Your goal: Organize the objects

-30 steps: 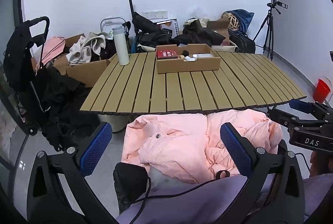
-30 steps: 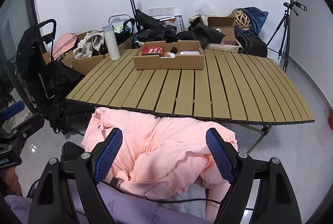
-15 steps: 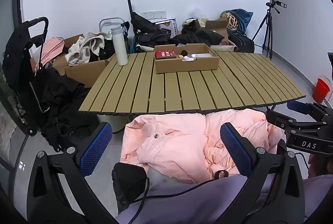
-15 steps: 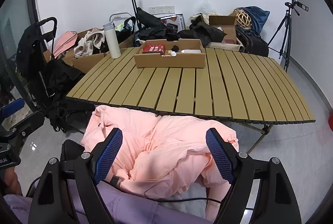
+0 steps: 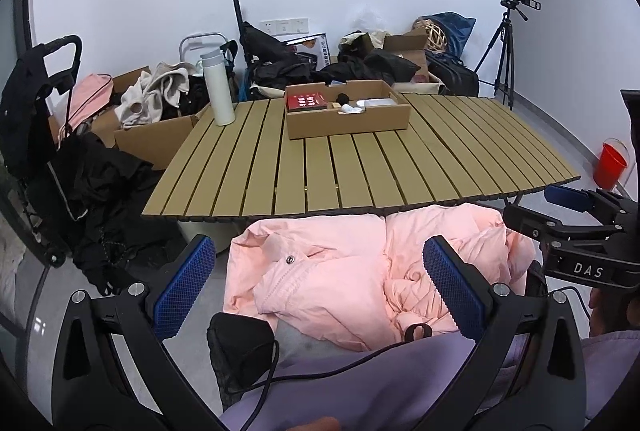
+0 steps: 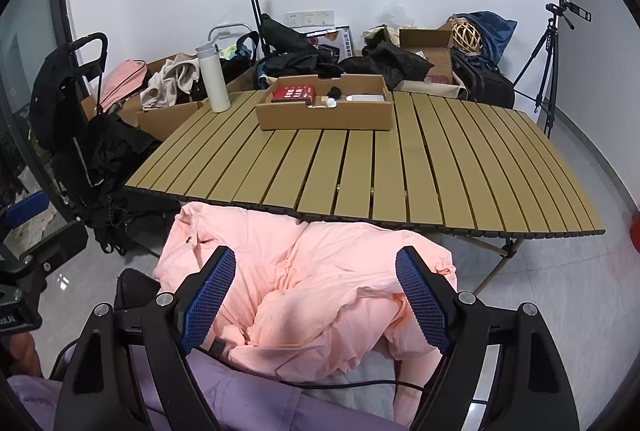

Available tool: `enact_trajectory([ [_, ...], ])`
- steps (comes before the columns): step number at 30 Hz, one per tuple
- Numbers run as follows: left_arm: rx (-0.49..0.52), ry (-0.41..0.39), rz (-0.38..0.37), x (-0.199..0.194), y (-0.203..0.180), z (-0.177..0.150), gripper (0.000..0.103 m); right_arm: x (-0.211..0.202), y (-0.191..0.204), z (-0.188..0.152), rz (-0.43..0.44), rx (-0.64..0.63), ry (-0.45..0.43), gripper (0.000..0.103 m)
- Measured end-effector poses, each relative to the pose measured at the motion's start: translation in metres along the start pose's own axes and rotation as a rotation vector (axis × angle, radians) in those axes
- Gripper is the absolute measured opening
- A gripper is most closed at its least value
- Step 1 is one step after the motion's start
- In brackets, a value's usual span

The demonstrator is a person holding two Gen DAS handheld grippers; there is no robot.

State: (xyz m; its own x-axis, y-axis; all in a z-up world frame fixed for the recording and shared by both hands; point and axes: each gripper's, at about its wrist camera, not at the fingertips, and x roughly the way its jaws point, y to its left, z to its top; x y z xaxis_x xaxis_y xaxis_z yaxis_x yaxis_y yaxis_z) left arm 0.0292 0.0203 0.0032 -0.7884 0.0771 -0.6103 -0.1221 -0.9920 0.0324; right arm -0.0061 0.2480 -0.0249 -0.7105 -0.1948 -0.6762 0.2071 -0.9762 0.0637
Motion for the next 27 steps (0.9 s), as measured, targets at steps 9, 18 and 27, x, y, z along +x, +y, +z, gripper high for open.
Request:
enact_trajectory([
  [9, -0.027, 0.016, 0.043, 0.0003, 0.003, -0.0019, 0.103, 0.0001, -0.0017, 0.0008, -0.002, 0.0, 0.003, 0.086],
  [18, -0.033, 0.015, 0.019, 0.0002, 0.0043, -0.002, 0.103, 0.0006, 0.0008, -0.0004, 0.008, -0.01, 0.003, 0.086],
  [27, -0.035, 0.018, 0.021, 0.0012, 0.0051, -0.0019, 0.103, 0.0004, 0.0, 0.0005, 0.002, -0.003, 0.001, 0.086],
])
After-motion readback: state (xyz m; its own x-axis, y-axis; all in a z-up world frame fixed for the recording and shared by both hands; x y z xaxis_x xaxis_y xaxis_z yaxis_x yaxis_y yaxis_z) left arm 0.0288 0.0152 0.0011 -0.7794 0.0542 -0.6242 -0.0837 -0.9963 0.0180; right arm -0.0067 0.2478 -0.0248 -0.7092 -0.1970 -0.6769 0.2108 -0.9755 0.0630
